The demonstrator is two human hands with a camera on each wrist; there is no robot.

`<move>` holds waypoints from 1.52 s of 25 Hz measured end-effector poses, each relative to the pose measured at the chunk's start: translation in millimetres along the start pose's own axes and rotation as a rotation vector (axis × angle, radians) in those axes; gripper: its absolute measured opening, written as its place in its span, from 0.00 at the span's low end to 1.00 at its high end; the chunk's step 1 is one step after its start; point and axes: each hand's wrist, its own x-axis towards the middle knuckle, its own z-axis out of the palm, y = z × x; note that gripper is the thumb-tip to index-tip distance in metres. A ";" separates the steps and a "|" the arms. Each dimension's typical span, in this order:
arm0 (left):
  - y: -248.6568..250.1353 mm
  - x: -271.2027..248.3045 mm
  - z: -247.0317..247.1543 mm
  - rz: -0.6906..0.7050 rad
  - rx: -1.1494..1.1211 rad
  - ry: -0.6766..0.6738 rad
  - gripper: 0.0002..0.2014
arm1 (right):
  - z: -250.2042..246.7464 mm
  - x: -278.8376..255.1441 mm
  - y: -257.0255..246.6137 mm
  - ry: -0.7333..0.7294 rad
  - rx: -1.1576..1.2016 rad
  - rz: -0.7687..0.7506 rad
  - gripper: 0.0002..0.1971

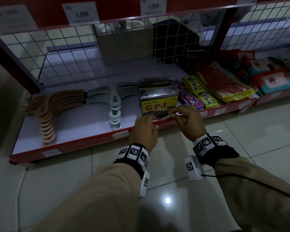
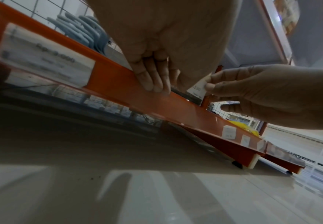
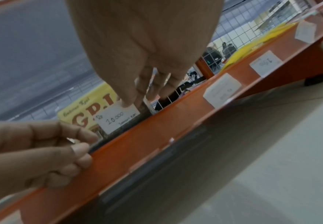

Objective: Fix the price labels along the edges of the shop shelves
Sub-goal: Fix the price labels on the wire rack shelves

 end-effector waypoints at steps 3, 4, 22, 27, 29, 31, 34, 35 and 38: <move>-0.8 -0.5 1.7 -0.004 0.009 0.004 0.18 | 3.8 -0.6 0.6 -0.044 -0.102 -0.054 0.07; -0.8 -0.6 3.0 0.008 0.022 0.005 0.18 | 4.2 -0.9 1.4 -0.059 -0.121 -0.070 0.08; -4.9 7.1 13.0 0.037 0.245 -0.059 0.12 | 5.0 -8.7 -1.8 -0.230 -0.407 -0.134 0.07; -7.7 7.3 16.1 0.045 0.250 -0.052 0.11 | 5.8 -9.6 -1.0 -0.239 -0.415 -0.143 0.07; -9.4 6.9 16.9 0.065 0.285 -0.065 0.12 | 6.9 -11.1 1.0 -0.231 -0.406 -0.139 0.07; -9.8 6.1 16.9 0.084 0.328 -0.080 0.16 | 9.2 -13.1 2.8 -0.216 -0.394 -0.125 0.07; -9.2 6.2 16.2 0.076 0.333 -0.085 0.18 | 11.7 -14.7 4.5 -0.199 -0.376 -0.110 0.07; -8.8 6.6 15.7 0.068 0.316 -0.082 0.19 | 11.6 -14.9 4.9 -0.191 -0.367 -0.107 0.07; -7.8 5.4 12.3 0.062 0.315 -0.092 0.18 | 10.4 -15.8 4.6 -0.151 -0.344 -0.114 0.06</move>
